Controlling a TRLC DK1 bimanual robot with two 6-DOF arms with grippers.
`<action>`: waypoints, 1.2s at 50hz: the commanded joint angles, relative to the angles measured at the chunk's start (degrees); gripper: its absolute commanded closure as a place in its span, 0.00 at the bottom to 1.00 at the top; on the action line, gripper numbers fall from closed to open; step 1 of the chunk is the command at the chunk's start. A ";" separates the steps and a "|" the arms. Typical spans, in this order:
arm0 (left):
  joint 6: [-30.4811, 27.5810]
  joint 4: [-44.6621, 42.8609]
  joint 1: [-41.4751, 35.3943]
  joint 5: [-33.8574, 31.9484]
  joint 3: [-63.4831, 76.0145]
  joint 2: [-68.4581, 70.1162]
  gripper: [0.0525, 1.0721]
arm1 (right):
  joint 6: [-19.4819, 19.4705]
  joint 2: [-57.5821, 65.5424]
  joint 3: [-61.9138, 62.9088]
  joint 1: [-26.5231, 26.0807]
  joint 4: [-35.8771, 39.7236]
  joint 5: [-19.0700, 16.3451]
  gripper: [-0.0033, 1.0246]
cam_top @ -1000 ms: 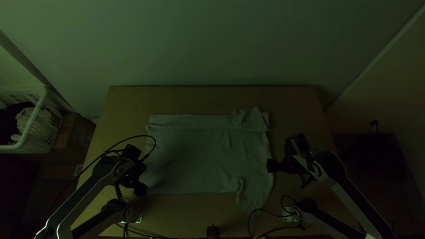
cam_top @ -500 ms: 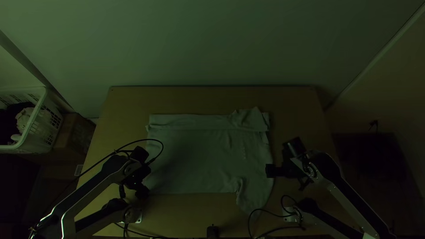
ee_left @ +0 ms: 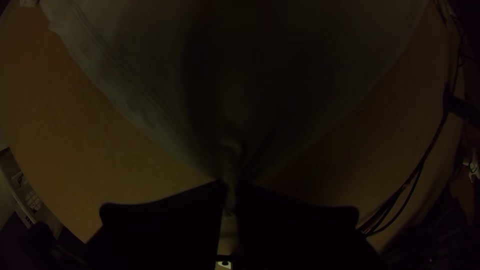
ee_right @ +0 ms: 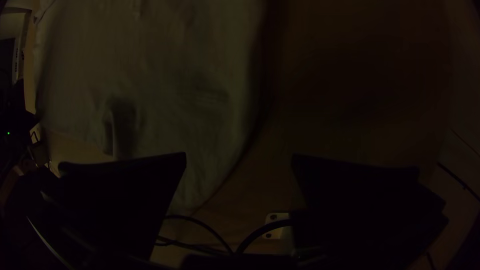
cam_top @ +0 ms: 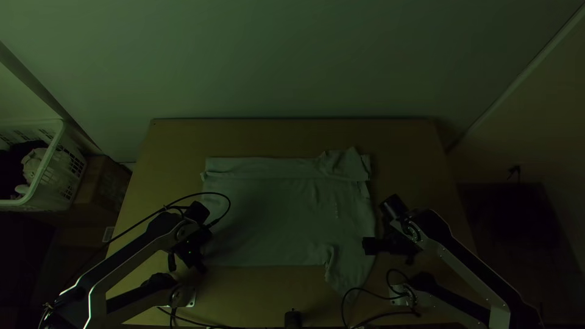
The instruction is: Fold the t-shirt
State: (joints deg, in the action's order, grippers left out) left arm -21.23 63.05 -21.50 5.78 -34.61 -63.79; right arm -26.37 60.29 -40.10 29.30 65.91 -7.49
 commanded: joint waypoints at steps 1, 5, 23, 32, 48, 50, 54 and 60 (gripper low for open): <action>-2.32 -1.70 1.28 0.99 0.86 -0.19 0.97 | -0.35 1.06 1.60 1.11 1.24 -1.04 0.10; -2.50 -1.70 1.55 1.07 0.33 -0.11 0.97 | -0.61 1.85 2.30 1.81 1.50 -1.83 0.11; -2.50 -2.84 2.42 1.07 0.07 -0.37 0.97 | -0.26 9.84 3.53 3.31 0.45 -6.58 0.19; -2.58 -3.37 2.42 1.07 0.07 -0.63 0.97 | -0.52 14.06 3.01 5.33 -1.57 -7.63 0.19; -3.73 -4.51 3.92 1.07 -0.11 -0.99 0.97 | -1.67 16.08 3.01 7.44 -9.92 -4.56 0.75; -3.73 -4.60 4.09 1.07 -0.11 -1.07 0.97 | -1.93 15.03 3.71 7.44 -12.30 -3.50 0.89; -3.99 -4.86 4.45 1.07 -0.11 -1.16 0.97 | -2.19 12.22 4.76 7.35 -15.55 -2.27 0.97; -4.87 -5.30 5.94 1.07 -0.63 -1.07 0.97 | -2.02 9.84 3.09 6.74 -13.18 -2.27 0.97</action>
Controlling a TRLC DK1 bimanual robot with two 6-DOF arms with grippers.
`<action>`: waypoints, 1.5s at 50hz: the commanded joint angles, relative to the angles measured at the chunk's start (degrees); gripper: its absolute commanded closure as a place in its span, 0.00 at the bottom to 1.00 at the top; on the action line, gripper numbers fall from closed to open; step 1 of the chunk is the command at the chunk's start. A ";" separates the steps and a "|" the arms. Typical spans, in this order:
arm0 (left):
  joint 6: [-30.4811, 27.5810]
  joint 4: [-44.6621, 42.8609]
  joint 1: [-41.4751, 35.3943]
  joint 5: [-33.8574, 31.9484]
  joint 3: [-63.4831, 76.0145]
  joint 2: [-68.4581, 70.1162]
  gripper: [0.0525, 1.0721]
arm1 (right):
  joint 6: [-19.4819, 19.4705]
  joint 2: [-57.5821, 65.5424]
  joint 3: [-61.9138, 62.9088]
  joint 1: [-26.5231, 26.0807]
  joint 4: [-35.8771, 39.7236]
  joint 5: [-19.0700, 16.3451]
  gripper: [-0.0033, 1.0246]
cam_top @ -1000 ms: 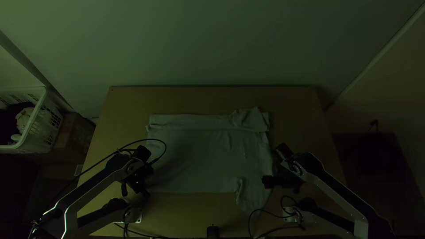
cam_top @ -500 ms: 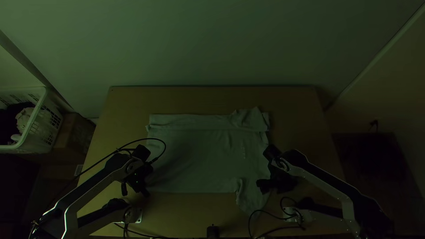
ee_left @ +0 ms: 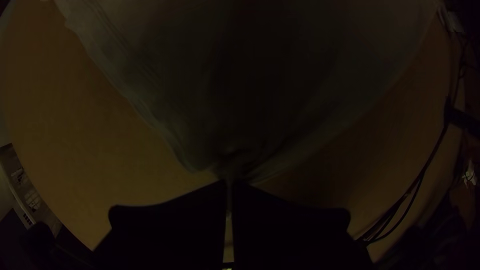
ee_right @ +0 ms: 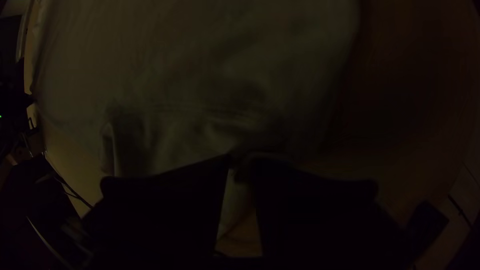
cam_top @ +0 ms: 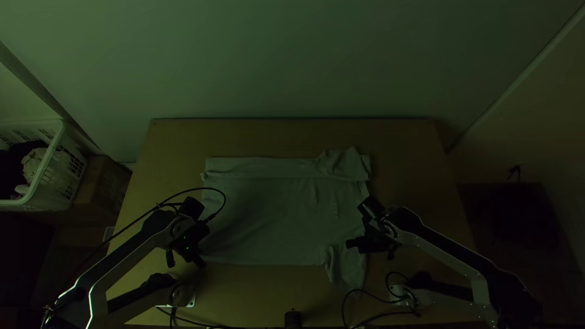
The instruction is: Fold the t-shirt
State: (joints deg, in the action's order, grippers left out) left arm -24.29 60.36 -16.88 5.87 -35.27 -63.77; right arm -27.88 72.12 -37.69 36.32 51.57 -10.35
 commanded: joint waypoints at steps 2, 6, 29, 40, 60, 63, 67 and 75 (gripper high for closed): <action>-2.16 -2.61 2.12 0.99 -0.33 -1.01 0.97 | -0.33 -3.30 0.16 -1.25 1.87 0.68 0.97; -2.78 -2.61 3.53 0.90 -1.30 -0.83 0.97 | 0.72 -5.50 -1.07 -3.71 2.92 0.77 0.97; -6.73 -3.76 12.58 -1.30 -9.56 -1.80 0.97 | 7.66 -6.55 -8.98 -13.55 9.51 3.41 0.97; -5.33 -6.13 14.07 -1.56 -14.48 -3.91 0.97 | 8.89 -3.47 -14.16 -16.01 9.25 3.85 0.97; -2.95 -9.21 13.37 -1.56 -23.36 -11.38 0.97 | 11.79 5.31 -21.72 -20.23 4.15 5.08 0.97; -2.60 -9.47 13.19 -1.56 -25.11 -12.96 0.97 | 12.06 7.07 -22.95 -20.67 3.36 5.08 0.97; -2.51 -9.56 13.11 -1.56 -27.75 -15.16 0.97 | 12.50 9.36 -24.89 -21.55 2.39 5.08 0.97; -2.16 -9.82 13.02 -1.56 -33.20 -19.99 0.97 | 13.73 14.37 -29.10 -23.04 1.43 4.99 0.97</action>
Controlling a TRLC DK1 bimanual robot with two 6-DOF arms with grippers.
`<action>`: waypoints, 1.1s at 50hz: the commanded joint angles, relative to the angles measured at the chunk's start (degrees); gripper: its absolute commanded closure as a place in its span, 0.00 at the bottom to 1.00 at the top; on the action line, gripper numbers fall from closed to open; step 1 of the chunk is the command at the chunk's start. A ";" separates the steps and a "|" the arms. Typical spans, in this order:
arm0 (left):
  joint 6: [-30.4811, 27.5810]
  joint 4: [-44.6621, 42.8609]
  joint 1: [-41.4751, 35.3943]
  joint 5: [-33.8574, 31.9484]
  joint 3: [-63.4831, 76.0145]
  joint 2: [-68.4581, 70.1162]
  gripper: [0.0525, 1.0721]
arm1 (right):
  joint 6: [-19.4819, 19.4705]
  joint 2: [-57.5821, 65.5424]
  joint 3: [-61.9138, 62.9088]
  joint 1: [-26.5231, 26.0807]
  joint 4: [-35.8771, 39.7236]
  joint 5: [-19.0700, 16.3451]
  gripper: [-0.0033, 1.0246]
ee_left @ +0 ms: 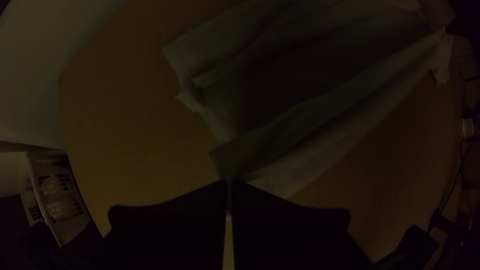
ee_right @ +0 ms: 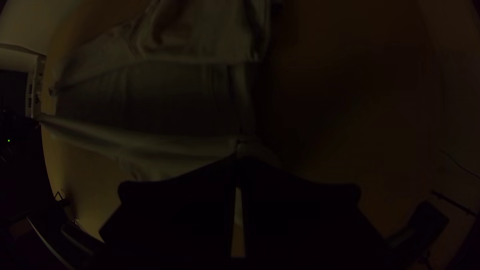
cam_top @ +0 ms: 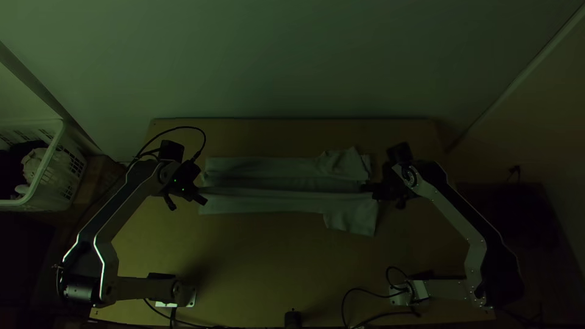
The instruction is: Fold the t-shirt
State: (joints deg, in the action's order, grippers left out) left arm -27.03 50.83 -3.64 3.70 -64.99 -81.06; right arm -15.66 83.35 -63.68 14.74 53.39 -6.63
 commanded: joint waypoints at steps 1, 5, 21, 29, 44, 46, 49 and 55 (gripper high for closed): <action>0.66 -0.29 -0.23 0.60 -4.18 -3.23 0.97 | 1.60 3.75 -3.64 -1.56 -0.48 1.27 0.97; 0.75 -0.38 -0.23 0.60 -6.82 -5.60 0.97 | 2.04 6.12 -6.02 -2.09 -0.83 1.27 0.97; 0.92 -0.38 -0.40 0.69 -16.75 -14.30 0.97 | 3.00 16.93 -16.83 -3.76 -1.44 1.27 0.97; 1.10 -0.38 -0.23 0.69 -20.88 -18.26 0.97 | 3.44 22.03 -22.10 -4.28 -1.44 1.27 0.97; 2.59 -2.75 -0.49 0.69 -24.83 -24.24 0.47 | 4.94 31.52 -32.03 -5.16 -2.15 1.45 0.80; 2.68 -3.10 -0.67 0.87 -24.74 -24.41 0.10 | 5.38 32.75 -33.88 -5.34 -2.15 1.54 0.64; 3.30 -4.07 -1.02 1.04 -24.83 -24.59 0.04 | 6.52 33.81 -35.55 -5.51 -2.15 1.62 0.44; 4.79 -4.95 -1.19 1.04 -24.83 -24.15 0.04 | 8.98 33.81 -35.99 -5.43 -2.15 2.06 0.13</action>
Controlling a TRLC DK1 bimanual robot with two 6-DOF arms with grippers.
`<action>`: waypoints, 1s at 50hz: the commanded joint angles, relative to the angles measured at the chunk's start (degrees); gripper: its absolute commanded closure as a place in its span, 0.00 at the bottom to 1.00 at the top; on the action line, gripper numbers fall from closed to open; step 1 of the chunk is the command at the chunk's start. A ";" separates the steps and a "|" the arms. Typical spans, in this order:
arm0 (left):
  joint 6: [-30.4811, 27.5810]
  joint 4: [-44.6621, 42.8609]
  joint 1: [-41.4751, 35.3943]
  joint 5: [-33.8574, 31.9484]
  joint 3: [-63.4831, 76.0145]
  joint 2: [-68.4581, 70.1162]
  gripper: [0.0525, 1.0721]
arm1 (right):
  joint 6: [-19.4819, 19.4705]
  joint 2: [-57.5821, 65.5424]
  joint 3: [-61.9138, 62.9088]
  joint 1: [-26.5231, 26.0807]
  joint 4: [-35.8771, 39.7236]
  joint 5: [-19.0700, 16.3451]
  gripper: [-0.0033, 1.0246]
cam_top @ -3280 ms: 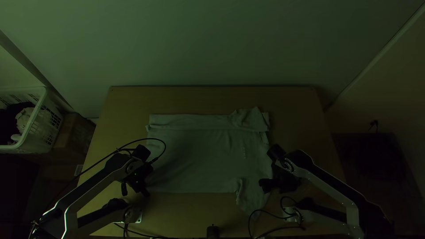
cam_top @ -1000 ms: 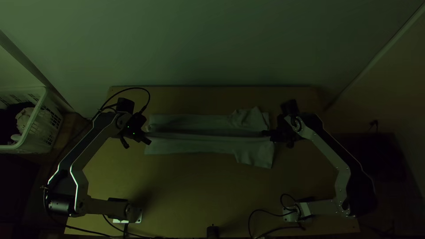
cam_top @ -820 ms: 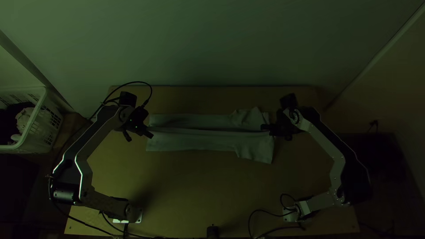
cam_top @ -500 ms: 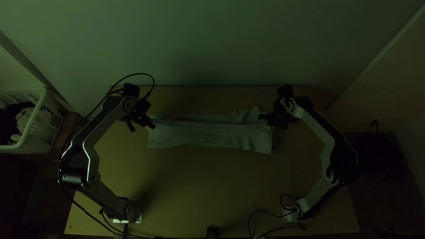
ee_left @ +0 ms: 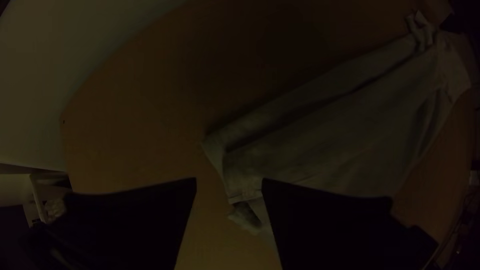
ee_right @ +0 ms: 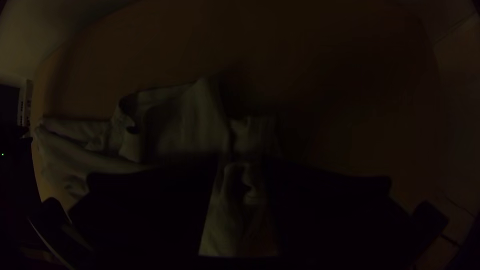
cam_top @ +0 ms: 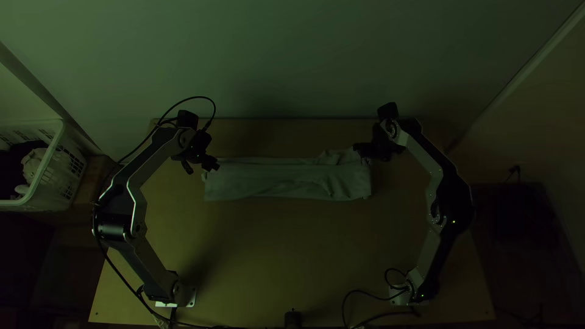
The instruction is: Fold the t-shirt
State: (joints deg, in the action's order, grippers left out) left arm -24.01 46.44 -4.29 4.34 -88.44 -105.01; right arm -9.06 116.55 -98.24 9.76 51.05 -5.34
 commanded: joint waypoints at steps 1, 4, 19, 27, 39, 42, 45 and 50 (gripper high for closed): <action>2.13 -0.64 -0.45 0.23 -1.38 -0.11 0.04 | 2.56 0.52 -1.43 -0.44 -0.07 1.39 0.11; 3.09 -0.73 -0.19 -0.12 -1.38 0.07 0.04 | 3.00 0.17 -1.43 -0.44 -0.60 4.64 0.11; 7.66 -0.56 4.12 -10.67 0.03 1.74 0.04 | 2.47 -5.02 0.68 -1.85 1.16 12.73 0.04; 9.95 -0.38 6.93 -19.37 1.34 2.53 0.04 | 1.68 -9.77 1.29 -3.61 1.25 12.38 0.04; 14.17 -0.38 11.06 -31.15 4.16 2.18 0.04 | -0.26 -17.32 1.47 -5.80 1.25 10.00 0.04; 15.22 -0.38 12.29 -34.40 4.95 1.74 0.04 | -0.96 -18.82 1.56 -6.24 1.25 9.30 0.04; 15.48 -0.38 13.35 -36.95 5.91 1.39 0.04 | -1.75 -20.31 1.82 -6.77 1.25 8.24 0.04; 15.48 -0.64 15.02 -38.79 7.50 0.95 0.04 | -2.63 -22.60 2.44 -7.30 1.25 7.63 0.04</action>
State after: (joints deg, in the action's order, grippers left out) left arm -9.76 45.65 9.08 -32.34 -83.59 -104.51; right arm -9.87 96.68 -97.84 3.27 51.72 2.98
